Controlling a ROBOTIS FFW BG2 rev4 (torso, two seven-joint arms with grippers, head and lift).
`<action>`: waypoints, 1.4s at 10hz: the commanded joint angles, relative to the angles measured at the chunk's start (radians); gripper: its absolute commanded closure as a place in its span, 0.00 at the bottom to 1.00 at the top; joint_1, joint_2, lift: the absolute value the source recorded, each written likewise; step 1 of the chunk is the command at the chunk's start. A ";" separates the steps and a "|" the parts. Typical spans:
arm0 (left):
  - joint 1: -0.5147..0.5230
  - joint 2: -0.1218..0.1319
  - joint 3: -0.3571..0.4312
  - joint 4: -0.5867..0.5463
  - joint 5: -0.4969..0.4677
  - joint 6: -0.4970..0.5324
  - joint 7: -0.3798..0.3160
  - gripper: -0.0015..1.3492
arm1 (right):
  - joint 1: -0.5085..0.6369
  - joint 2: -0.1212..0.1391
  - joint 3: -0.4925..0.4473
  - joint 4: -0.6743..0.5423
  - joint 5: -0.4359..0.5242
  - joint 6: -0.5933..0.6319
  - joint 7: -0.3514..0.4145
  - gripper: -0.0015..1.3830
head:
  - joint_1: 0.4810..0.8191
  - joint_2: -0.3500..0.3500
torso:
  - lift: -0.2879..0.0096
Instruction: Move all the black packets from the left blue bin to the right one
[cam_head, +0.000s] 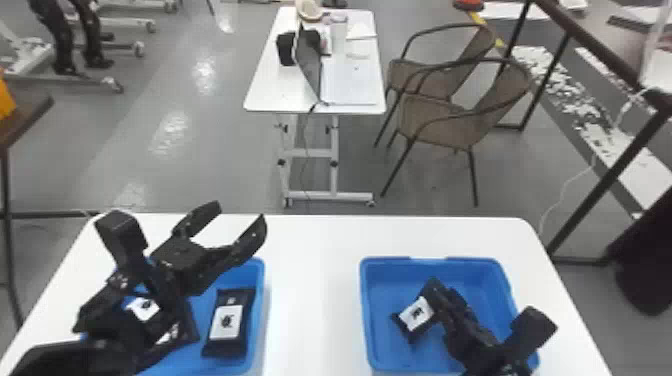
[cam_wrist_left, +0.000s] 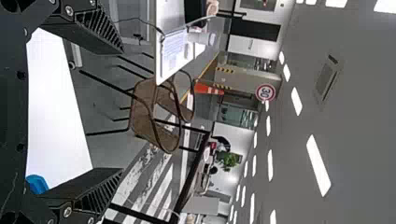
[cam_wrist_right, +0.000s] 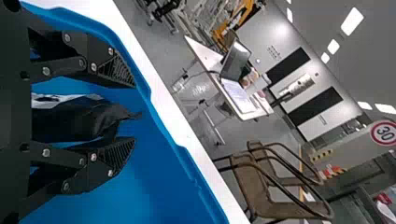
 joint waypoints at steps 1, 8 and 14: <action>0.020 -0.018 0.001 -0.003 0.060 0.007 0.030 0.11 | 0.048 0.003 -0.002 -0.083 0.022 -0.077 -0.042 0.08 | 0.63 0.41 | 0.97; 0.145 0.016 0.130 -0.161 0.130 0.331 0.202 0.13 | 0.206 0.003 -0.010 -0.420 -0.054 -0.100 -0.039 0.17 | 0.63 0.43 | 0.97; 0.110 -0.012 0.335 -0.238 -0.113 0.727 0.170 0.12 | 0.200 0.003 -0.007 -0.428 -0.077 -0.065 -0.015 0.17 | 0.63 0.63 | 0.97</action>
